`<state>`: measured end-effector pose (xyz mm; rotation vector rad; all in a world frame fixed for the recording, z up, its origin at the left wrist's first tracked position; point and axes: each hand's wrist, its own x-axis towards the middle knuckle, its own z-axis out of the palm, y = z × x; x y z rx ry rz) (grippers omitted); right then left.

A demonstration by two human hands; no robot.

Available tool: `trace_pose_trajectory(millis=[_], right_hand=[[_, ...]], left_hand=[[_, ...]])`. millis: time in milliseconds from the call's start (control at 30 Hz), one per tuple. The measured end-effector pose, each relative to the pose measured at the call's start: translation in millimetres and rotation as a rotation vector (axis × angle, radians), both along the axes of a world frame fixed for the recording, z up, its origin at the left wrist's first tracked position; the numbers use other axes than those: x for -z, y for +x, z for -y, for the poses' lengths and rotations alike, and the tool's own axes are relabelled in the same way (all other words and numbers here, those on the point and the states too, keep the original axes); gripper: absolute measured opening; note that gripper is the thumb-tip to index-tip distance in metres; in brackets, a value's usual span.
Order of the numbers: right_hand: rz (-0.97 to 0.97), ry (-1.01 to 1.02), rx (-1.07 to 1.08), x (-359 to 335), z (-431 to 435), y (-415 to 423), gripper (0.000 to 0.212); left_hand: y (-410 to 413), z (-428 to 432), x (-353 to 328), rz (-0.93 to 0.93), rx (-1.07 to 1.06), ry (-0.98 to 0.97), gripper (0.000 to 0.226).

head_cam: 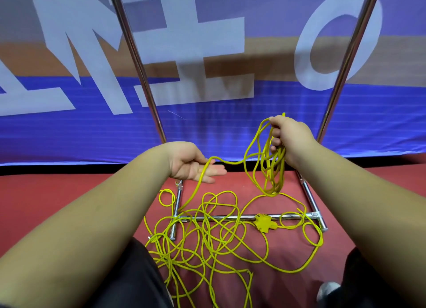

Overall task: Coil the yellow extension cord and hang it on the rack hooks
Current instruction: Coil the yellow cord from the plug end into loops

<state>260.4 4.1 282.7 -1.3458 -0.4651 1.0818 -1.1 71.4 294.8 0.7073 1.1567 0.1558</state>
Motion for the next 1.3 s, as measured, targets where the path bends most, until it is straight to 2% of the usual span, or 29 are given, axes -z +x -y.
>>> trace_pose_trajectory(millis=[100,200,300,433,500,567,633,667,767,833,900,1000,1133,1300], right_hand=[[-0.113,0.044,-0.023,-1.8,-0.2,2.2,0.015],[-0.205,0.099,-0.035,-7.7,2.1,3.2,0.021],[-0.241,0.145,-0.045,-16.5,5.1,3.7,0.026],[-0.288,0.176,-0.053,-25.4,9.1,5.9,0.027],[-0.283,0.172,-0.056,-26.4,10.7,6.9,0.027],[-0.267,0.159,-0.064,-25.7,11.4,7.7,0.027],[-0.244,0.152,-0.080,-24.3,10.4,7.5,0.027],[-0.228,0.149,-0.091,-23.1,9.6,7.1,0.028],[-0.158,0.145,-0.134,-17.5,6.2,5.6,0.028],[-0.085,0.144,-0.170,-13.2,3.7,3.9,0.026],[0.017,0.155,-0.223,-9.5,2.0,1.7,0.024],[0.184,0.169,-0.312,-2.9,1.3,-7.6,0.022],[0.211,0.148,-0.468,10.3,4.0,-32.4,0.011],[0.132,0.145,-0.522,28.8,5.3,-60.7,0.036]], left_hand=[[2.3,6.4,-16.4,0.094,0.064,0.111,0.020],[9.8,11.9,-12.8,-0.067,0.160,0.398,0.017],[14.9,16.6,-6.9,-0.318,0.287,0.679,0.010],[12.2,-5.0,4.1,-0.963,0.509,1.173,0.011],[4.8,-18.1,7.8,-1.141,0.477,1.265,0.013],[-5.2,-31.4,7.5,-1.179,0.357,1.248,0.021],[-13.7,-41.9,1.6,-1.137,0.189,1.192,0.013],[-15.6,-44.3,-0.6,-1.040,0.089,1.136,0.009],[-8.6,-35.5,-11.9,-0.546,-0.154,0.799,0.012],[-3.4,-23.5,-21.0,-0.255,-0.203,0.598,0.016],[-1.4,-15.5,-27.4,-0.068,-0.220,0.489,0.021],[2.1,-9.9,-31.7,0.038,-0.170,0.587,0.031],[13.5,-4.5,-34.2,0.061,-0.169,0.800,0.031],[27.9,-4.4,-30.4,-0.033,-0.171,0.949,0.032]])
